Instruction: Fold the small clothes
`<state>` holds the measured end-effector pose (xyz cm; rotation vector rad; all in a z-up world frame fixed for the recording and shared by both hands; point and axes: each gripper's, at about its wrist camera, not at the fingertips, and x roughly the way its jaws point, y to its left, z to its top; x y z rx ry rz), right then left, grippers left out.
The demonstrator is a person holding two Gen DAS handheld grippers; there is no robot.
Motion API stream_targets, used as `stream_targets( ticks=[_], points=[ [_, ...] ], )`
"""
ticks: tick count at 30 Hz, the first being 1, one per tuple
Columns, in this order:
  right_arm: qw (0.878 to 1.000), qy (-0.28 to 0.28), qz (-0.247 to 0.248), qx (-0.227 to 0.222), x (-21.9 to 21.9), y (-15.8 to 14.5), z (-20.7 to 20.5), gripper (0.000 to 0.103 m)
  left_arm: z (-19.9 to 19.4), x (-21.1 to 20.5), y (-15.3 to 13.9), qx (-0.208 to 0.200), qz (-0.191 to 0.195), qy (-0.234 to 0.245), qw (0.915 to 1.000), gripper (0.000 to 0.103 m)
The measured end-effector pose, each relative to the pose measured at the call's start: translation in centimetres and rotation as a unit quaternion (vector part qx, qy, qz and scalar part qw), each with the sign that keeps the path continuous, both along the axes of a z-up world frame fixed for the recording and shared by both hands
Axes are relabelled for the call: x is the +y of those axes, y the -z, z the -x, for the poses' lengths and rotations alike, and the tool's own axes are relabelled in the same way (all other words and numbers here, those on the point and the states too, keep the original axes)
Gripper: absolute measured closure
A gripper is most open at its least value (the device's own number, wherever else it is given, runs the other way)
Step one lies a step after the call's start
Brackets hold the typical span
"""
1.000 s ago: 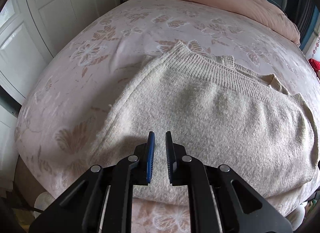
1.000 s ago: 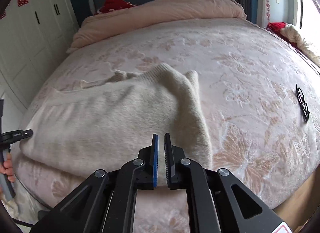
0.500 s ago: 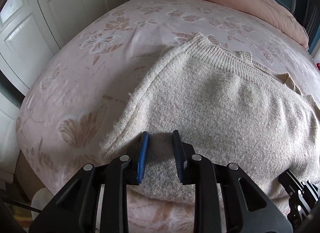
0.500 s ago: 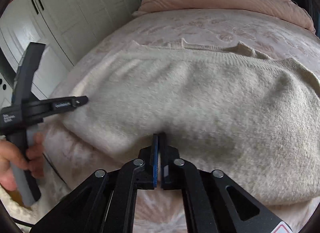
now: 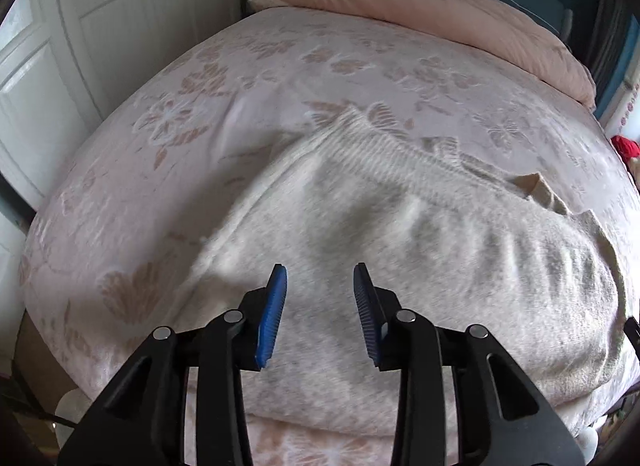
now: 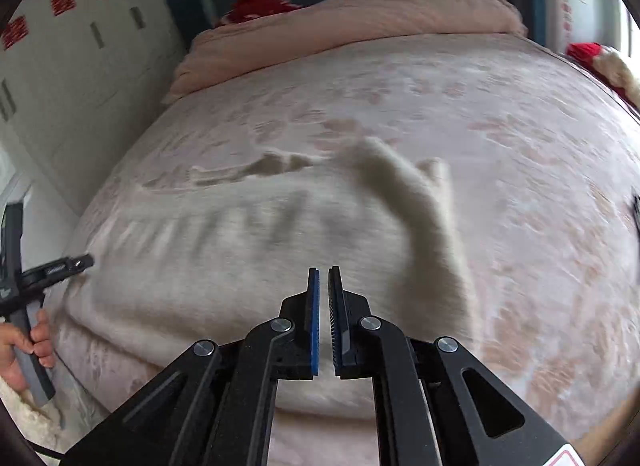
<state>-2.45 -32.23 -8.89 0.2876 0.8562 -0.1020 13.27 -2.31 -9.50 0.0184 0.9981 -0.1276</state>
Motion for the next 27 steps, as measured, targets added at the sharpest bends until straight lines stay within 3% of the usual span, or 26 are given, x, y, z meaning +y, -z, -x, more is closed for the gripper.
stream_targets(
  ticks=[2, 4, 5, 7, 9, 10, 12, 14, 17, 21, 23, 25, 27],
  points=[
    [0.998, -0.049, 0.029, 0.017, 2.4, 1.5, -3.6, 0.102, -1.3, -2.3, 1.6, 0.016, -0.023, 0.022, 0.9994, 0.061],
    [0.996, -0.034, 0.064, 0.049, 1.4, 3.7, -6.2, 0.103, -2.8, -3.2, 3.8, 0.040, -0.038, 0.019, 0.9983, 0.060],
    [0.996, 0.001, 0.069, 0.051, -0.6, 4.2, -6.6, 0.103, -3.3, -2.9, 4.1, 0.035, -0.033, 0.014, 0.9988, 0.059],
    [0.995, 0.088, 0.033, 0.039, -6.1, 3.8, -5.3, 0.103, -4.0, -2.4, 3.8, 0.036, -0.019, 0.017, 0.9990, 0.058],
    [0.984, 0.166, 0.044, 0.038, -9.6, 2.5, -3.3, 0.103, -4.3, -1.4, 3.3, 0.046, 0.005, 0.014, 0.9988, 0.058],
    [0.982, 0.178, 0.048, 0.034, -10.4, 1.7, -2.2, 0.094, -4.0, -0.4, 2.7, 0.042, 0.021, 0.008, 0.9989, 0.059],
    [0.988, 0.150, 0.040, 0.013, -9.5, -0.2, -0.8, 0.094, -3.2, 1.5, 1.4, 0.027, 0.053, -0.011, 0.9982, 0.056],
    [0.995, 0.091, 0.041, -0.010, -5.4, -1.8, 0.2, 0.092, -2.0, 4.1, 0.7, 0.021, 0.071, -0.044, 0.9963, 0.053],
    [0.999, -0.010, 0.020, -0.025, 2.5, -1.7, 0.0, 0.092, -0.3, 6.1, 0.5, 0.021, 0.055, -0.067, 0.9960, 0.053],
    [0.994, -0.110, -0.002, -0.002, 11.4, 1.1, -3.1, 0.093, 0.9, 6.0, 0.3, 0.014, 0.016, -0.055, 0.9982, 0.053],
    [0.991, -0.129, 0.013, 0.014, 13.3, 2.6, -5.0, 0.097, 1.0, 5.7, 0.5, 0.018, 0.007, -0.052, 0.9985, 0.053],
    [0.993, -0.107, 0.048, 0.034, 13.0, 3.8, -6.5, 0.099, 1.2, 5.5, 0.7, 0.021, 0.002, -0.046, 0.9987, 0.053],
    [0.994, -0.086, 0.051, 0.036, 12.1, 2.7, -6.3, 0.097, 1.4, 5.6, 0.9, 0.021, -0.002, -0.042, 0.9989, 0.053]
  ],
)
